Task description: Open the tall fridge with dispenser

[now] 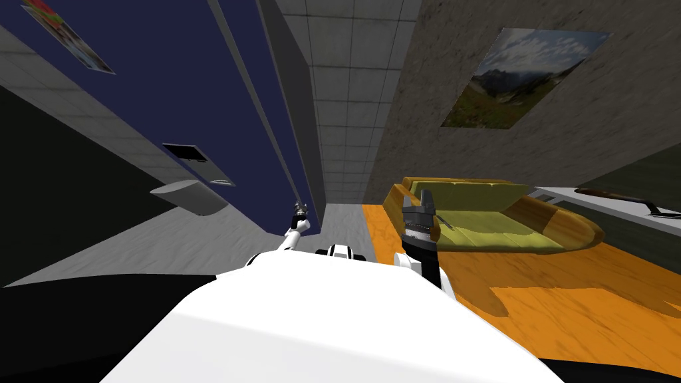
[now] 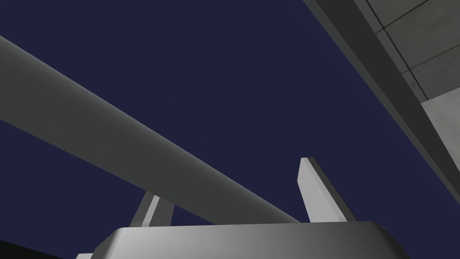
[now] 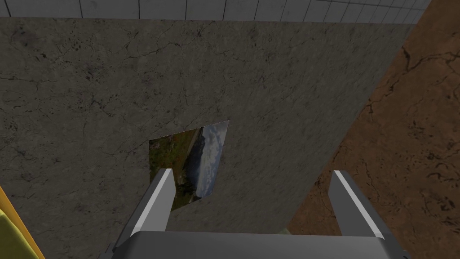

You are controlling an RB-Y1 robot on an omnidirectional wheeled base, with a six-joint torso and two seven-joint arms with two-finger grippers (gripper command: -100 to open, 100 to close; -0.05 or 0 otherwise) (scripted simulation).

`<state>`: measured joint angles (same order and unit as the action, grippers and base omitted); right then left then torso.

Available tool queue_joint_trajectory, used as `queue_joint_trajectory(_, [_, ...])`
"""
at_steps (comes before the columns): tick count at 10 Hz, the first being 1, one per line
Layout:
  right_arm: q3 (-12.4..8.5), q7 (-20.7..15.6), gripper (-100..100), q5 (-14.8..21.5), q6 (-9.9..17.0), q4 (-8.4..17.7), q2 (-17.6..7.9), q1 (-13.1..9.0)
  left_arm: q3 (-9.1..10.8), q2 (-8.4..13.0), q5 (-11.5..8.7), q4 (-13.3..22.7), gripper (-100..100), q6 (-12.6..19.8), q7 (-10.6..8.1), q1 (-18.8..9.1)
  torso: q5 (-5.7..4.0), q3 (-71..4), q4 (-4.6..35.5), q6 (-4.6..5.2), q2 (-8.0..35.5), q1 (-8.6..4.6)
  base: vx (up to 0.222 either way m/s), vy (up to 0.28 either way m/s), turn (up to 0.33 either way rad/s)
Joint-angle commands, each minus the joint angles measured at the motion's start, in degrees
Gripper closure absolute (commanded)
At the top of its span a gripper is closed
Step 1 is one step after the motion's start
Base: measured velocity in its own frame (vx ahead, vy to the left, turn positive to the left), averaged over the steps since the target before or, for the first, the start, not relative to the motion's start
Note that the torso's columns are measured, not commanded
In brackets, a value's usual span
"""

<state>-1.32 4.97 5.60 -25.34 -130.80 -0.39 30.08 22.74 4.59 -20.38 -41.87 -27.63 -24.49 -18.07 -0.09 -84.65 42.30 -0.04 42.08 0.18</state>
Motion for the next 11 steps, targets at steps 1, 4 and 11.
queue_joint_trajectory(1, [0.0,0.0,0,0.0,0.0,0.0,0.0,0.0,-1.3,0.6,-1.0,4.9,100,-3.1,0.69,-3.8,-0.05,0.0,0.1,0.0,0.0,-0.07,-0.042,0.016,0.066])
queue_joint_trajectory(4, [0.0,0.0,0,0.0,0.0,0.0,0.0,0.0,-2.41,0.8,-1.8,9.7,100,-5.1,1.06,-6.4,-0.03,0.1,0.0,-0.06,0.2,-0.23,-0.023,0.015,0.05])
queue_joint_trajectory(11, [0.0,0.0,0,0.0,0.0,0.0,0.0,0.0,-4.63,1.0,-3.5,18.3,100,-9.3,1.81,-11.7,-0.06,0.1,-0.1,-0.01,0.2,-0.46,-0.023,0.008,0.045])
